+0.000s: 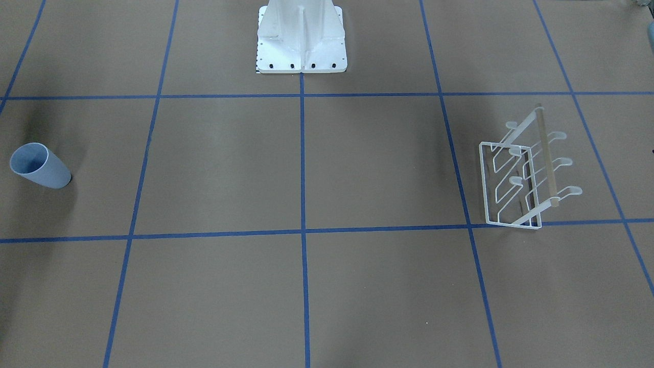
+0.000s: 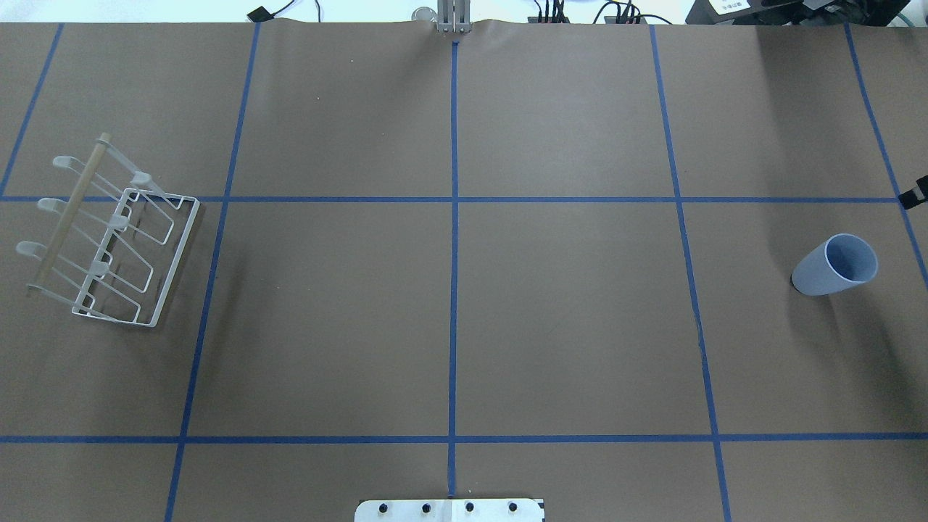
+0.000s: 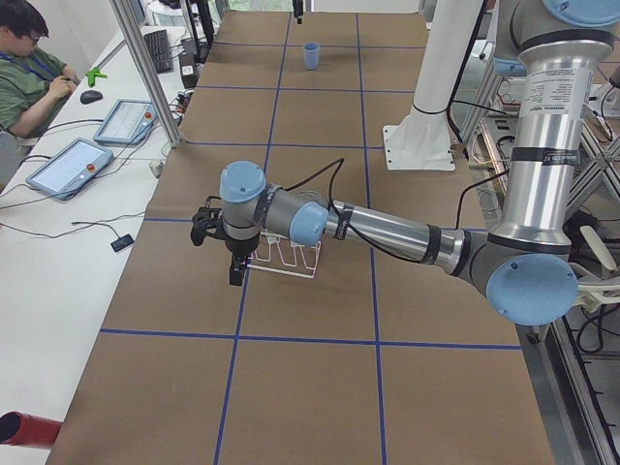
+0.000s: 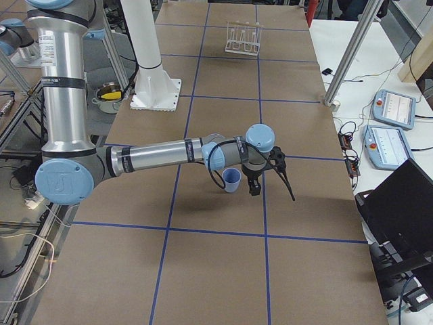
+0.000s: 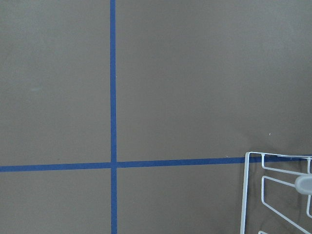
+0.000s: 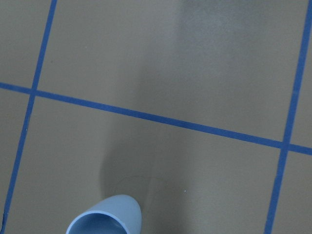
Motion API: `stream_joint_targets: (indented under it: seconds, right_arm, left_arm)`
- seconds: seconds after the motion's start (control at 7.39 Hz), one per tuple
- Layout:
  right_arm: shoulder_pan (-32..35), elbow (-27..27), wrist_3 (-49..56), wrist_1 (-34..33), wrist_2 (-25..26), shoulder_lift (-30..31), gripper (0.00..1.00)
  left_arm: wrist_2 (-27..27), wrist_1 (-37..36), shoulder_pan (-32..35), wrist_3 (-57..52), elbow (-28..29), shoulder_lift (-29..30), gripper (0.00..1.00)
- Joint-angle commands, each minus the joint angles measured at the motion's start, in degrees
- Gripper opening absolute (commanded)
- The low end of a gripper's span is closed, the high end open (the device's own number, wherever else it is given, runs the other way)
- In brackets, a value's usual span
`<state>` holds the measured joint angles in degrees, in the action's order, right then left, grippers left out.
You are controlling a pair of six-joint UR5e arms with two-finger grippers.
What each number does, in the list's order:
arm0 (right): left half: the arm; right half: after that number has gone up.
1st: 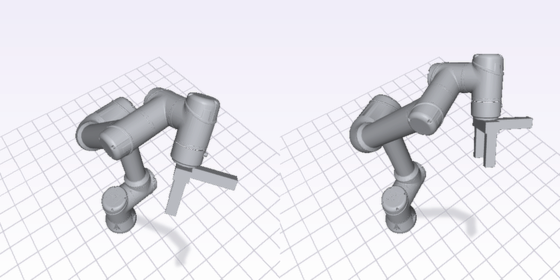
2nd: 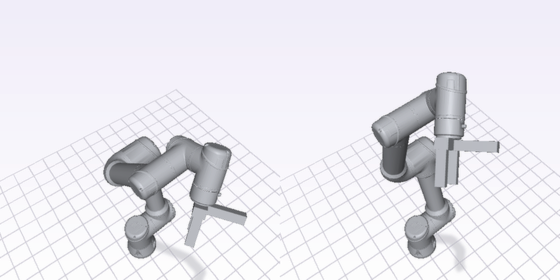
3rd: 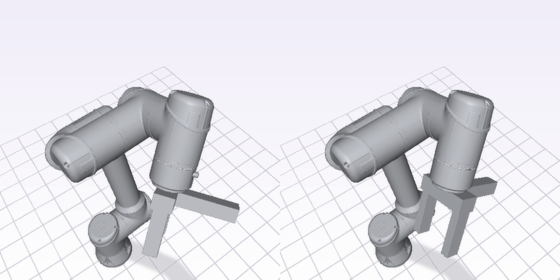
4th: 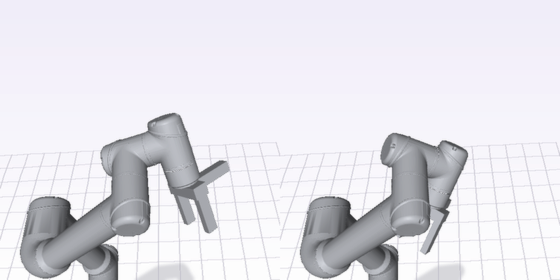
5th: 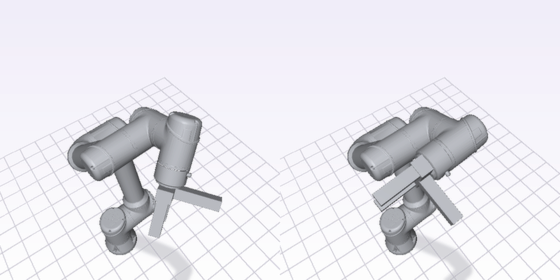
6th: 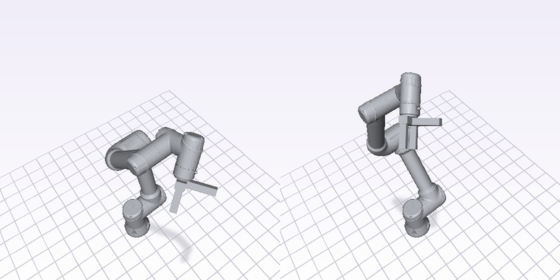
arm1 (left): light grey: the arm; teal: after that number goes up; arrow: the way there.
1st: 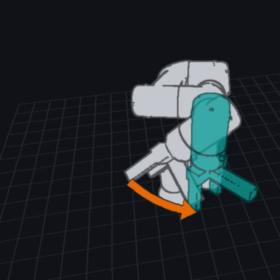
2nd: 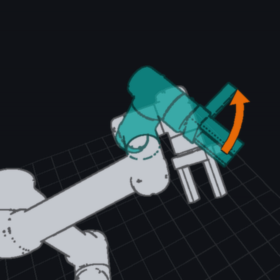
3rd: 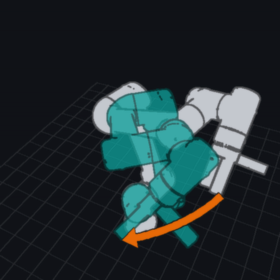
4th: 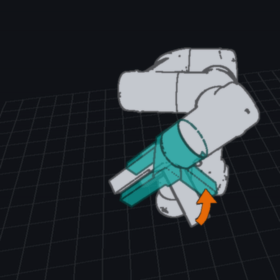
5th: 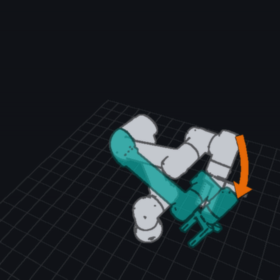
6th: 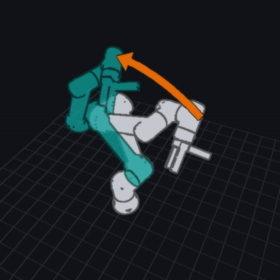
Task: Hang cup on cup holder
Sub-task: 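Lower the right gripper to the light blue cup's rim and grasp it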
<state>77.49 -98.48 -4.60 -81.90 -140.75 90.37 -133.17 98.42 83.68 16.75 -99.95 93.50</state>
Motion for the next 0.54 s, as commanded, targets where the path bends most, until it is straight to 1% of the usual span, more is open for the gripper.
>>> stream_joint_targets:
  seconds: [0.0, 0.41]
  right_arm:
    - [-3.8, 0.1, 0.2, 2.5, -0.1, 2.2, 1.0]
    - [-5.3, 3.7, -0.1, 2.4, -0.1, 1.7, 1.0]
  left_arm:
    - [-0.2, 1.2, 0.0, 0.1, -0.6, -0.9, 0.99]
    - [-0.2, 0.9, 0.0, 0.6, -0.5, -0.9, 0.99]
